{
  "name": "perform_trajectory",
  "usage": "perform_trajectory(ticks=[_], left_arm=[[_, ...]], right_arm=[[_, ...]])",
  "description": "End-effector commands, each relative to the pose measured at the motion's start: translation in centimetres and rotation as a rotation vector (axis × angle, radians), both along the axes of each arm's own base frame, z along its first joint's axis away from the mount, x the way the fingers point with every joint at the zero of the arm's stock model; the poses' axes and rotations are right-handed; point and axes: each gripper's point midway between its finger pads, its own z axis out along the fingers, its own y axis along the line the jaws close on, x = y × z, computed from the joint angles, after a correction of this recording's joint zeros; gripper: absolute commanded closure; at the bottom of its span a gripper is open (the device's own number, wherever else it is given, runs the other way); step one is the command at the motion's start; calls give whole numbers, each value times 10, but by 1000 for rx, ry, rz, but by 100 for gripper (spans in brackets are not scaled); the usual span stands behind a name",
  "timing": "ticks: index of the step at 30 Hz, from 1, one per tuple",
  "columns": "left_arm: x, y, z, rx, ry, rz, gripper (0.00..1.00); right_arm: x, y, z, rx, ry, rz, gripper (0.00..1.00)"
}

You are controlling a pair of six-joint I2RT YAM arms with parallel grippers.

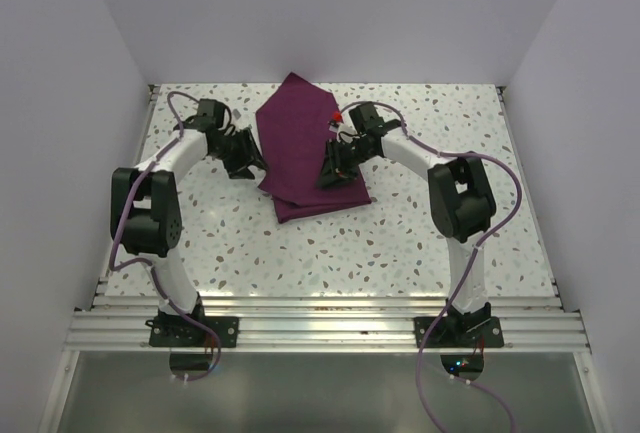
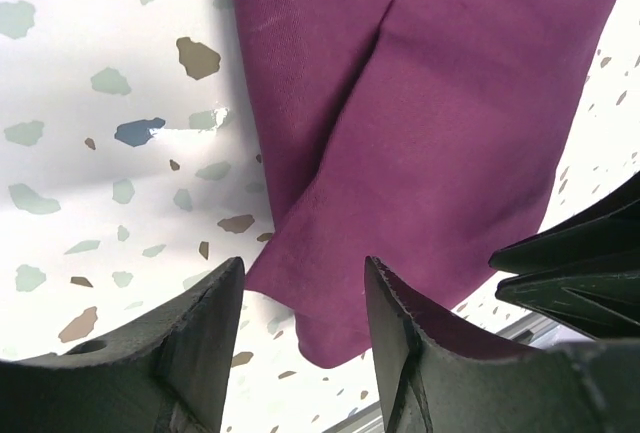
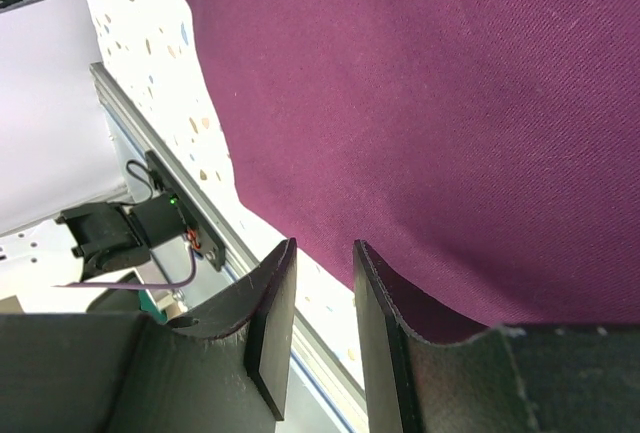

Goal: Prepare the surgical pack

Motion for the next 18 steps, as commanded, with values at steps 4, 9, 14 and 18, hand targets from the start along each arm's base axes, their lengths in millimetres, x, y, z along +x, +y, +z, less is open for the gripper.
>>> perform_trajectory(ticks=[4,9,14,18], left_arm=[[-2,-13,11,5,14,-16,46],[-5,-17,5,55,57,8,45],[-7,-27,-2,72,94,7,44],[-7,-28,-6,80,107,9,45]], right_arm=[[-1,3,5,19,-3,9,67],[1,4,6,22,-5,5,67],[0,4,5,25,-1,4,67],[0,3,5,24,-1,1,67]])
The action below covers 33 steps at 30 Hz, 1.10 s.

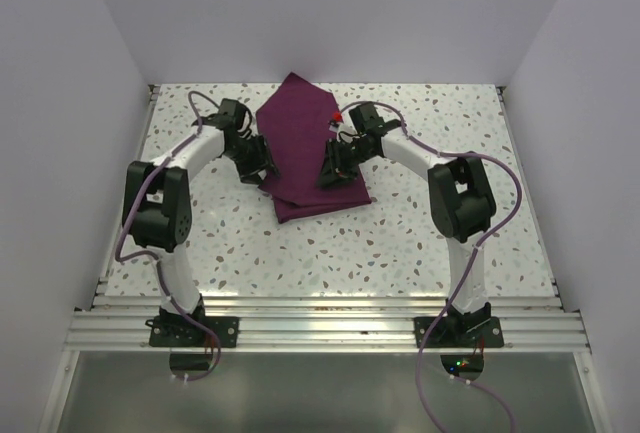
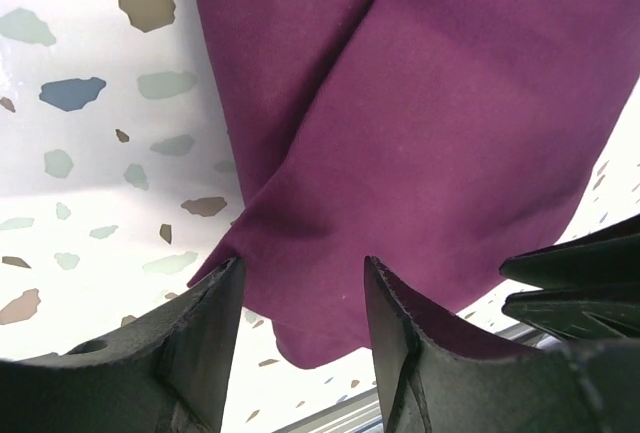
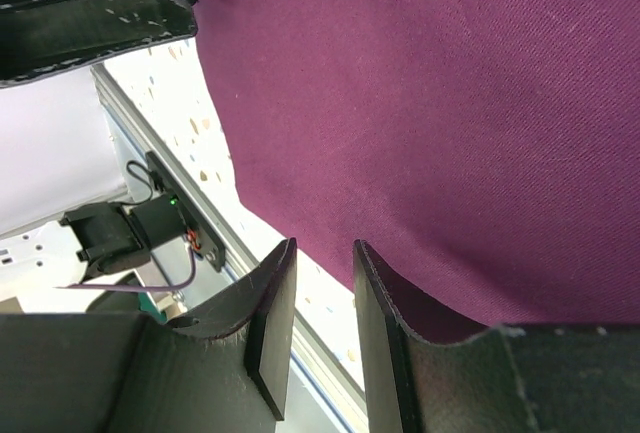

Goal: Prepare the surgical pack

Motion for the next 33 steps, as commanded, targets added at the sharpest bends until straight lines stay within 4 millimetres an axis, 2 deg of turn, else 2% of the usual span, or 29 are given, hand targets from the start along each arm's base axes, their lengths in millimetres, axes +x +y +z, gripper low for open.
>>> perform_trajectory(ticks=[1,11,23,28,31,33], left_arm=[[4,1,0,17,24,29,46],[8,-9,-7,0,43,9,50],[16,-18,-6,-29,27,-3,63],[19,-23,7,-51,-11,-7,81],[24,-34,22,-116,-51,-26,97],[25,-43,29,-161,-66,-44,100]], right_arm=[[-1,3,4,22,0,4,67],[-2,3,3,26,5,6,67],[-3,2,0,24,13,5,68],[-3,2,0,26,11,9,68],[-4,2,0,27,14,11,68],[-4,2,0,26,13,12,68]])
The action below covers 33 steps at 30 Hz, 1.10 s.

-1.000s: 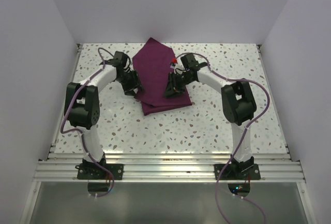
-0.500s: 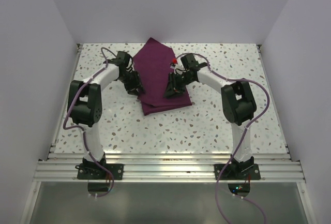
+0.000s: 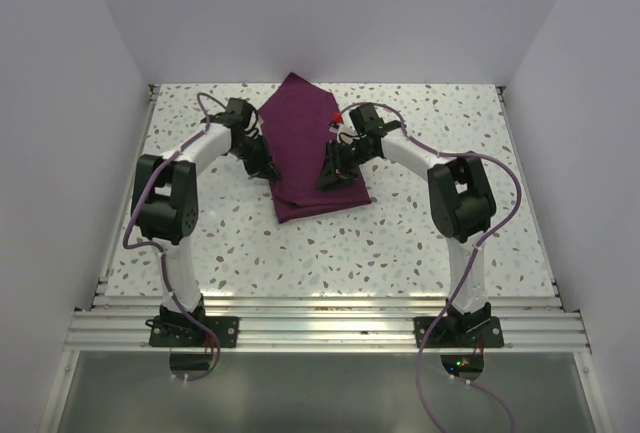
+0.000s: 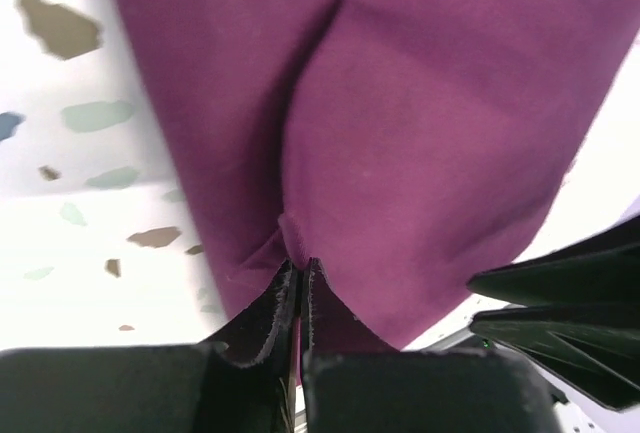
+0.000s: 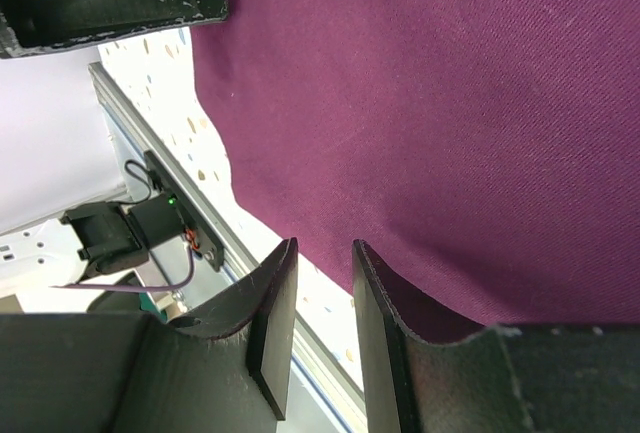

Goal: Prepare the surgical pack

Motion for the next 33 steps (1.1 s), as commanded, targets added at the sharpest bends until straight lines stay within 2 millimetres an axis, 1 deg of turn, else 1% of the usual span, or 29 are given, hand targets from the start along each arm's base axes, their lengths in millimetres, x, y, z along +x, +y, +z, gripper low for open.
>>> perform_trajectory(ticks=[1,2,5,7,8,9,11,12,13,14,17,19,21,22,24,25,26,27,28,29,30,31,32,33], left_arm=[[19,-27,44,-128,-129,-39,100],[22,-32,50,-166,-155,-53,100],[26,-40,64,-234,-208,-65,100],[21,-39,62,-260,-204,-64,100],[23,-40,63,-291,-221,-67,100],[16,-33,55,-304,-196,-41,100],[15,-26,51,-325,-206,-24,100],[11,-15,41,-315,-189,-1,100],[10,-10,37,-303,-190,4,100],[7,-1,27,-282,-172,8,100],[2,11,9,-242,-143,8,100],[-1,15,0,-228,-112,11,100],[0,17,-7,-214,-106,2,100],[0,20,-9,-197,-99,8,97],[5,24,-9,-171,-109,-1,93],[5,26,-11,-147,-101,-3,86],[7,28,-11,-130,-111,-16,82],[13,29,-5,-122,-131,-21,79],[14,31,-5,-111,-133,-22,73],[20,33,1,-101,-154,-30,70],[22,34,3,-91,-161,-33,67],[23,37,5,-73,-164,-30,61],[28,39,10,-60,-188,-36,58],[31,42,13,-48,-196,-33,56]], right_arm=[[-3,3,3,26,12,14,68],[-3,2,3,26,12,14,68],[-2,2,3,22,11,12,68],[-3,1,4,23,12,13,68],[-3,1,4,22,14,14,68],[-3,1,5,20,11,16,68],[-4,-1,5,15,11,18,68],[-4,-2,5,13,11,16,68],[-4,-2,5,13,11,18,68],[-4,-3,4,11,14,16,68],[-1,-4,5,11,10,12,68],[3,-5,5,8,4,3,68],[10,-5,8,2,-13,-10,69],[14,-7,9,-4,-21,-23,69],[29,-8,12,-10,-59,-73,69],[36,-7,14,-5,-77,-92,69],[49,-9,19,4,-98,-131,69],[60,-15,17,-23,-121,-171,69],[71,-21,18,-27,-136,-203,69],[86,-21,26,-13,-177,-235,69],[97,-26,21,-31,-199,-266,69],[108,-32,23,-34,-220,-290,69],[124,-34,33,-23,-271,-310,69],[133,-36,28,-28,-278,-322,69]])
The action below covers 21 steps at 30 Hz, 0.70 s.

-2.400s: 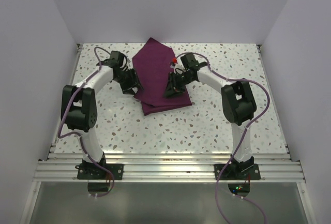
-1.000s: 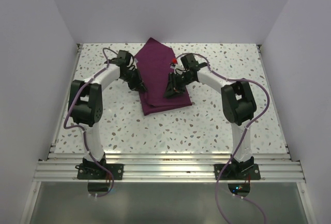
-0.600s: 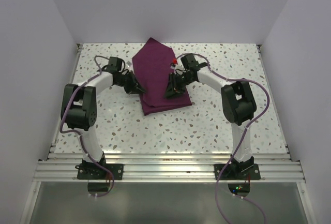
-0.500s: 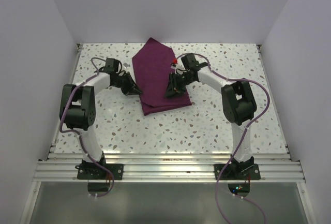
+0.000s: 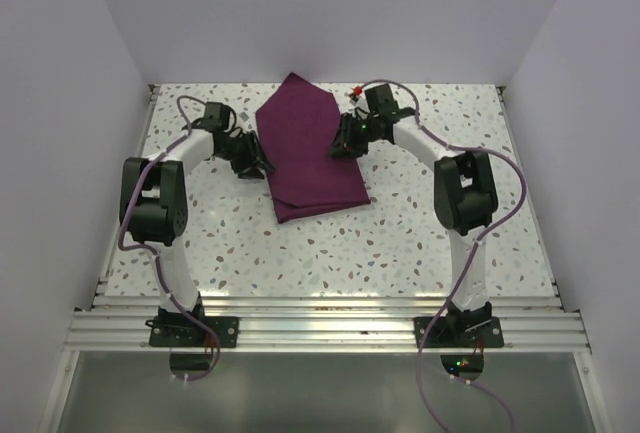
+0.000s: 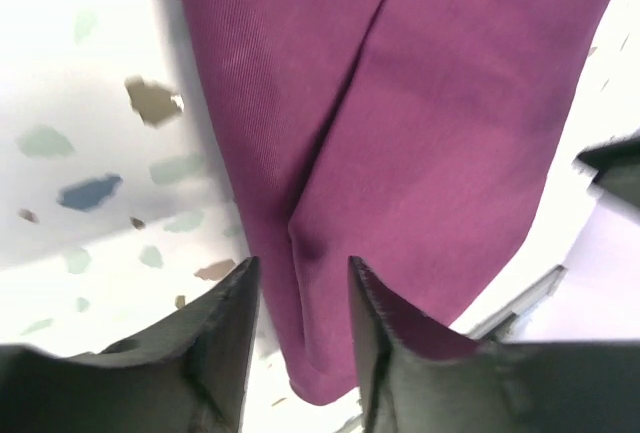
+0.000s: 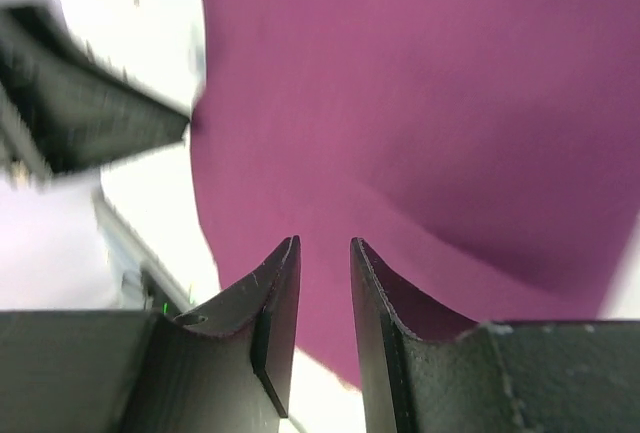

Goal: Prepare the surgical pack

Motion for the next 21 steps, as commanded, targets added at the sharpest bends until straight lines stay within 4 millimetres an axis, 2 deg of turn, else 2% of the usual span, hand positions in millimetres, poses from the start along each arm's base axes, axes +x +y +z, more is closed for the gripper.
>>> perform_trajectory(ticks=[1,2,4,5,6,7,8,10,12,13,14,16,17,19,20,21], left_arm=[[20,17,18,84,-89,-5,52],[26,21,26,93,-120,1,50],[37,27,34,119,-171,21,48],[43,29,40,121,-200,29,48],[49,29,41,117,-220,33,50],[61,25,50,82,-284,29,52],[67,21,49,61,-297,31,55],[84,13,54,5,-361,26,69],[99,7,49,-35,-365,41,78],[111,4,57,-58,-396,48,79],[117,3,47,-64,-384,55,80],[134,1,57,-82,-426,64,80],[139,0,49,-85,-412,73,81],[150,-4,52,-116,-397,77,80],[152,-5,33,-121,-353,77,80],[153,-6,26,-124,-332,77,80]], right_arm=[[66,-15,21,12,-171,-123,69],[81,-13,33,29,-230,-128,69],[100,-17,28,16,-260,-145,69],[113,-16,42,30,-307,-143,68],[120,-16,44,37,-320,-142,68],[127,-18,27,36,-300,-141,68],[139,-15,41,57,-345,-141,68],[157,-12,35,72,-363,-141,68],[167,-6,30,104,-379,-133,69],[175,-2,23,122,-381,-141,71],[178,0,20,139,-378,-137,73],[187,5,21,185,-382,-158,78],[189,5,7,193,-355,-169,81],[188,10,1,230,-323,-164,87],[186,10,-10,228,-301,-160,89],[183,11,-15,227,-288,-152,90]])
